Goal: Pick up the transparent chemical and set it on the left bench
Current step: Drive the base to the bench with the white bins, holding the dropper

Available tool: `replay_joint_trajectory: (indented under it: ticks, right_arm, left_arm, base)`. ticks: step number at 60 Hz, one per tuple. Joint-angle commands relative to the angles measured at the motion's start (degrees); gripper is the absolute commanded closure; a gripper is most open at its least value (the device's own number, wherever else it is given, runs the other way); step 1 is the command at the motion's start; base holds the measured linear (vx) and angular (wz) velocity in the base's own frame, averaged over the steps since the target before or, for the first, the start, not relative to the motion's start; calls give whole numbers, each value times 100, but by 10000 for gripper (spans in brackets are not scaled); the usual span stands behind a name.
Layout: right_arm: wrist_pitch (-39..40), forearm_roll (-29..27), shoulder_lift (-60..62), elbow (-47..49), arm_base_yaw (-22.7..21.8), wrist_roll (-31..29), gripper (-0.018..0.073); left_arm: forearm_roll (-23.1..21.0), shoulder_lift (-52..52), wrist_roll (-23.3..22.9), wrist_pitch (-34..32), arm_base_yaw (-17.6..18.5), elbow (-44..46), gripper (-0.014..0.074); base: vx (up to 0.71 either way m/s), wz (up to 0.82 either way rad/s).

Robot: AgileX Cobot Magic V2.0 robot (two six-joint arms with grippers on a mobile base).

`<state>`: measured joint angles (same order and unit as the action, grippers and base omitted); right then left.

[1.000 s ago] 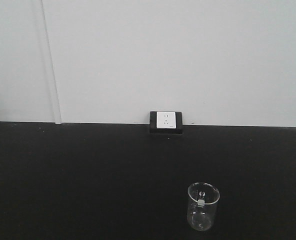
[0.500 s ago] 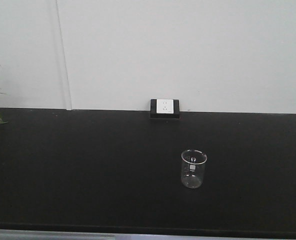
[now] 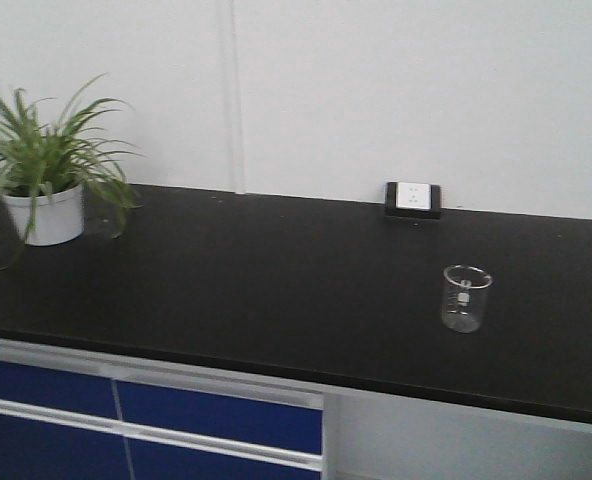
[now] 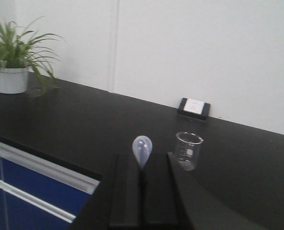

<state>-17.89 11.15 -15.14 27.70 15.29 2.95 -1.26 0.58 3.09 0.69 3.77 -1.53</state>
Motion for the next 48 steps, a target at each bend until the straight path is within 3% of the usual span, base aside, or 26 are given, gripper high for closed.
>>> replay_joint_trajectory:
  ticks: [1, 48]
  right_arm:
    - [441, 82, -68, 146, -7, -14, 562]
    - [442, 82, -68, 146, -7, -14, 562]
  left_arm:
    - [-4, 110, -45, -449, 10, -93, 600]
    - [-4, 110, -45, -449, 10, -93, 600]
  base:
    - [-31, 56]
    - [-25, 68]
